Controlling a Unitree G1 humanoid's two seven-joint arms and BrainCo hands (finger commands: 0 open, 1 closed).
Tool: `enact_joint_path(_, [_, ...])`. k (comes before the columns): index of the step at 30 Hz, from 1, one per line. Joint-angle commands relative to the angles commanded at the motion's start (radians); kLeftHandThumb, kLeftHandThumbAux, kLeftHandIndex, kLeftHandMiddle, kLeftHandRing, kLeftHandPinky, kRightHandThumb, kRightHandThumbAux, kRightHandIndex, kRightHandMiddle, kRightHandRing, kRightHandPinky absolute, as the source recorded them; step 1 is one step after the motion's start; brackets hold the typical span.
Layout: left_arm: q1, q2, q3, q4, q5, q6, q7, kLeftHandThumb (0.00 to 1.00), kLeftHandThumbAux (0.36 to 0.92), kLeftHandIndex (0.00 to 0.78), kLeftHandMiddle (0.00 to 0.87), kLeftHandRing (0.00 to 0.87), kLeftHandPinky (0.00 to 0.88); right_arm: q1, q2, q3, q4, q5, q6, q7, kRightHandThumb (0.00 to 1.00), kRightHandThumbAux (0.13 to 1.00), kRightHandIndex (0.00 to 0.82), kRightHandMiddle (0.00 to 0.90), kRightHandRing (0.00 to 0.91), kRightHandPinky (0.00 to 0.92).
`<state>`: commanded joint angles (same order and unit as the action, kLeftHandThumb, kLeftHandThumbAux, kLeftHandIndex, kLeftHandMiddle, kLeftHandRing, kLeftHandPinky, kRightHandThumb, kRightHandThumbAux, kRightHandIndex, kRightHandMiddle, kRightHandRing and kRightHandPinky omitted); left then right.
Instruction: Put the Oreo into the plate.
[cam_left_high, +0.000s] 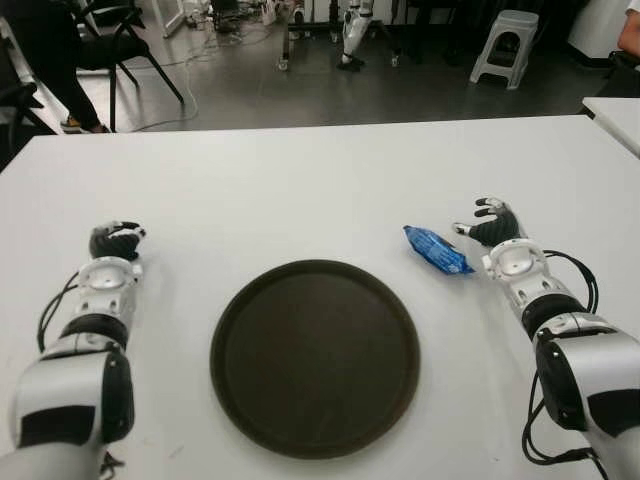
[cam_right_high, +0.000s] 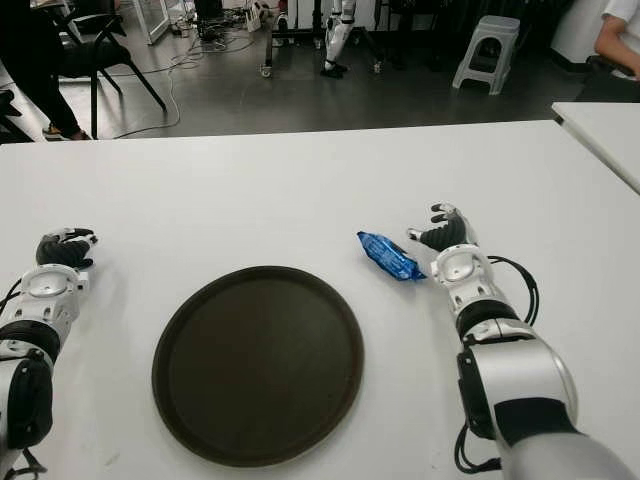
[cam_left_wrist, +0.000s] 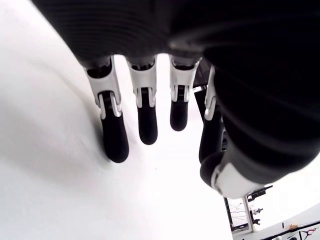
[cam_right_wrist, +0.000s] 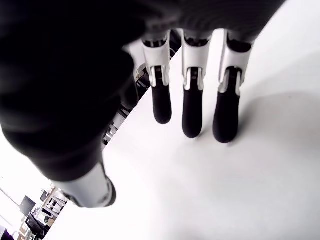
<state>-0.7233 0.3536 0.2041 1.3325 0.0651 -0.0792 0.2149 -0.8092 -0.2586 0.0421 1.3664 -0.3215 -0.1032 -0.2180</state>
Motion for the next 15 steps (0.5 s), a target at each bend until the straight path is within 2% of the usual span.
enact_joint_path(6, [0.0, -0.001, -0.005, -0.002, 0.004, -0.006, 0.003, 0.675, 0.725, 0.398, 0.161, 0.178, 0.194, 0.0, -0.001, 0.002, 0.0, -0.001, -0.002, -0.001, 0.265, 0.781, 0.175, 0.238, 0.272, 0.341])
enact_joint_path(10, [0.001, -0.001, -0.006, -0.002, 0.003, -0.008, 0.0, 0.676, 0.725, 0.398, 0.169, 0.184, 0.196, 0.002, -0.002, 0.001, -0.003, -0.002, -0.01, -0.009, 0.242, 0.771, 0.112, 0.187, 0.215, 0.262])
enact_joint_path(15, [0.002, 0.001, -0.005, 0.0, 0.0, -0.008, -0.003, 0.676, 0.725, 0.398, 0.174, 0.193, 0.215, -0.002, 0.0, -0.007, -0.003, 0.006, -0.002, -0.006, 0.22, 0.743, 0.048, 0.143, 0.176, 0.228])
